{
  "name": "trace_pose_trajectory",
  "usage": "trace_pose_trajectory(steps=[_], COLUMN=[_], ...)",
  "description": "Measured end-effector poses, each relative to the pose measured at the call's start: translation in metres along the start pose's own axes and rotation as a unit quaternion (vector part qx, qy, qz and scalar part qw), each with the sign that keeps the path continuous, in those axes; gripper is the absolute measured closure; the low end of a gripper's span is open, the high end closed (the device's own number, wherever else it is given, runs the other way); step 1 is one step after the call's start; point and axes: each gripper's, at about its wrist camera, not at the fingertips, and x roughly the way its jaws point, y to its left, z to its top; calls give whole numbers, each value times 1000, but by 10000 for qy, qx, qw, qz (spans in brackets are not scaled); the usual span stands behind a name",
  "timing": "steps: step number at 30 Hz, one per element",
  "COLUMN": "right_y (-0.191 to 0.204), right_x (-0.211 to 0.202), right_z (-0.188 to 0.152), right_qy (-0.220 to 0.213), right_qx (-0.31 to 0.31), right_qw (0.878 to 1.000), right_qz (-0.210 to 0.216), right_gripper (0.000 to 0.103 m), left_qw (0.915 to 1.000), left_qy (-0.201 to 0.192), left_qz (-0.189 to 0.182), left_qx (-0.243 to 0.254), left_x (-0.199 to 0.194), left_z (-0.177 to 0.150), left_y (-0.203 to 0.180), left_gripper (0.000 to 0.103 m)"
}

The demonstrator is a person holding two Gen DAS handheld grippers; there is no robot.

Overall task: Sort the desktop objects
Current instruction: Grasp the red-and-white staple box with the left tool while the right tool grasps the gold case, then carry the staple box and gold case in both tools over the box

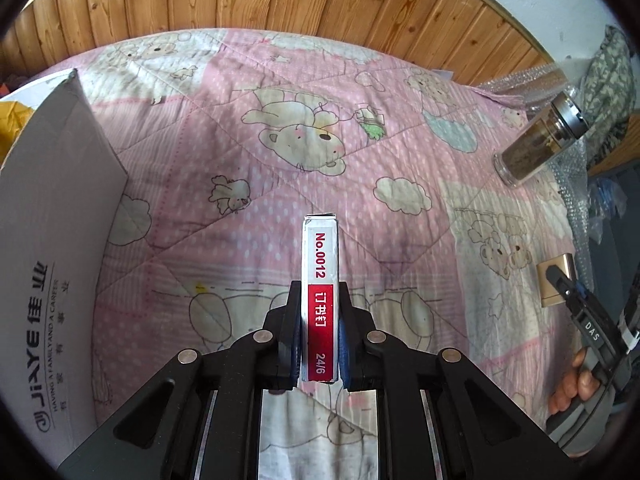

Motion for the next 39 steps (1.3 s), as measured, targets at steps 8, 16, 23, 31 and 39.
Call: trace_pose_trajectory(steps=[8,16,23,31,39], right_y=[47,106,163,218,271], right_x=[-30,-57,-80,-106,-131], right_z=[-25,-54,-71,-82,-83], right_qy=[20,46,13,-54,-172], right_qx=[-233,-604,-1020,-1442,-1874], right_qw=[9994,9965,9910,9827,9719], right_qz=[261,572,868,1160,1414], right_gripper=[53,53,53,53,53], left_qw=[9998,9986,9974,9952,9919], left_qy=[-162,-432,-607,-901,-1160], left_qz=[-92,-229,-253,-33,74], left_qx=[-108,-181,-281,-377,-517], left_x=[-45,-91,-122,-158,-191], left_z=[-36,-68,-89,-109,-127], left_y=[13,27,46,73,103], left_gripper=[89,89,89,89,89])
